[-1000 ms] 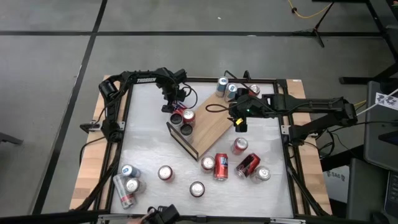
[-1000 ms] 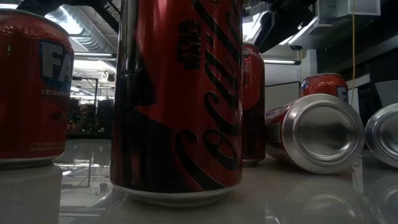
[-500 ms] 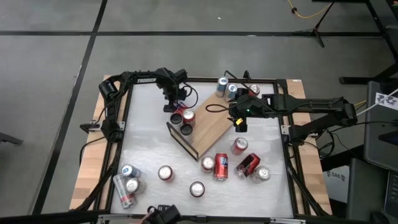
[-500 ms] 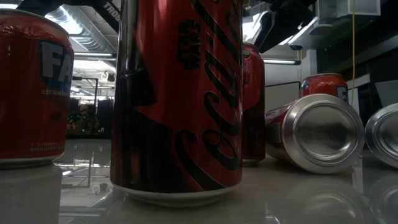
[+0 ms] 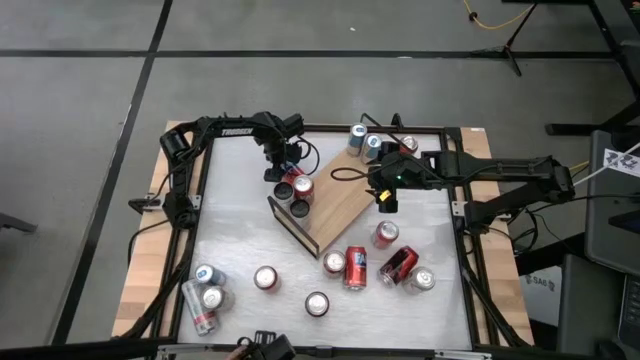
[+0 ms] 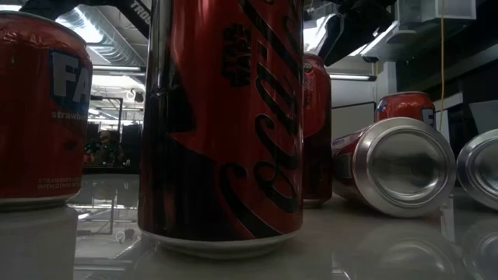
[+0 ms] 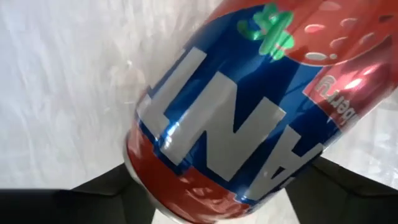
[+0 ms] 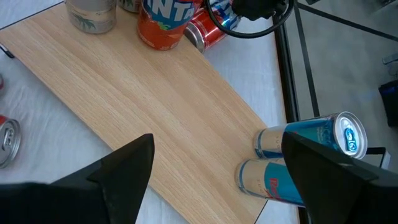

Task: Place canned beverage on shelf
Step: Put the orange soda can on the shelf

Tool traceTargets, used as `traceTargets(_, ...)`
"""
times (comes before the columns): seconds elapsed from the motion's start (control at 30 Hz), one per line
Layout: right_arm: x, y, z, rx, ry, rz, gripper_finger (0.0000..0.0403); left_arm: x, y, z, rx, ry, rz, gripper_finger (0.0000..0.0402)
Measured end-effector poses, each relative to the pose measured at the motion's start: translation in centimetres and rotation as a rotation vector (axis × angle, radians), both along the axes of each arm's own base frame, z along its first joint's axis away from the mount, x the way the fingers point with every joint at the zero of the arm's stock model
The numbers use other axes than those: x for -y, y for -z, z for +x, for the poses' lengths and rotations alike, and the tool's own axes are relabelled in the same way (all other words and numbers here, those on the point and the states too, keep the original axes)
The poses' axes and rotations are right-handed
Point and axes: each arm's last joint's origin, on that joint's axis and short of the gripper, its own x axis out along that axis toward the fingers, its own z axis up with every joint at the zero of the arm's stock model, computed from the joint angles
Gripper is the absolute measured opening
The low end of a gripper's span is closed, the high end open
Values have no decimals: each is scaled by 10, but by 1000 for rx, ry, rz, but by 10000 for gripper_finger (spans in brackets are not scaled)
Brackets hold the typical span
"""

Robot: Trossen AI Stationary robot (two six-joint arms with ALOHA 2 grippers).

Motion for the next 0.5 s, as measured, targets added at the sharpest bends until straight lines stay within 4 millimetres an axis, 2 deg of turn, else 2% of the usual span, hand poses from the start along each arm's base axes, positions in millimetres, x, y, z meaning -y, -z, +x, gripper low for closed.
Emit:
traceTargets(0.27,0,0,0,0,0,0,342,0,0,-2,-24,-6,7,206)
traceTargets(0.5,0,0,0,0,0,0,342,0,0,-3,-52,-7,27,158)
